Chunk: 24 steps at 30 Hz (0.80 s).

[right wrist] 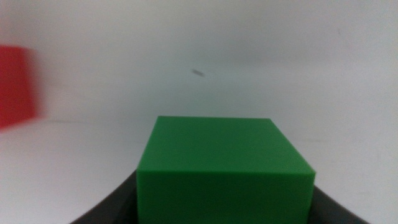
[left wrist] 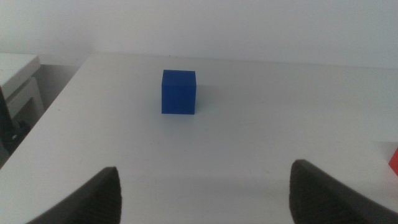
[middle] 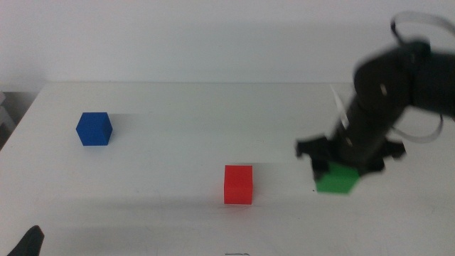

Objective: Stack red cubes first, then green, then blue cubes in a specific spot.

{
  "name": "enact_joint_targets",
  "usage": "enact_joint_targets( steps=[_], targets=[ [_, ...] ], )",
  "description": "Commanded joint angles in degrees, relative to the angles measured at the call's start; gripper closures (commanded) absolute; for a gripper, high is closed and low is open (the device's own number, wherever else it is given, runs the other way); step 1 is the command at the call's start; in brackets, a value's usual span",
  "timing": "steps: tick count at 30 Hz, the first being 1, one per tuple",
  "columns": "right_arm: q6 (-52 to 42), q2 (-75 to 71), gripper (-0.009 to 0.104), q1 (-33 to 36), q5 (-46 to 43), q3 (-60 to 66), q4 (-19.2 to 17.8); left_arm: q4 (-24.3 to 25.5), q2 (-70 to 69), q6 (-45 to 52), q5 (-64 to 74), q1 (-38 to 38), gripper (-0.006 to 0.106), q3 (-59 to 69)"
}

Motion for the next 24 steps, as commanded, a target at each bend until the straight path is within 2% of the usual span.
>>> enact_joint_targets(
  steps=[1, 8, 12, 24],
  targets=[
    [1.8, -1.5, 0.096, 2.3, 6.0, -8.5, -1.6, -0.2, -1.2, -0.7, -4.2, -0.1, 0.010, -0.2],
    [5.2, 9.7, 0.095, 9.4, 16.4, -27.7, -2.3, -0.2, -1.2, -0.7, -4.2, -0.1, 0.010, -0.2],
    [6.3, 15.6, 0.093, 12.3, 16.6, -35.5, -2.1, -0.2, -1.2, -0.7, -4.2, -0.1, 0.010, -0.2],
    [9.1, 20.2, 0.093, 13.3, 16.0, -38.2, -2.1, -0.2, -1.2, -0.7, -4.2, -0.1, 0.010, -0.2]
  ],
)
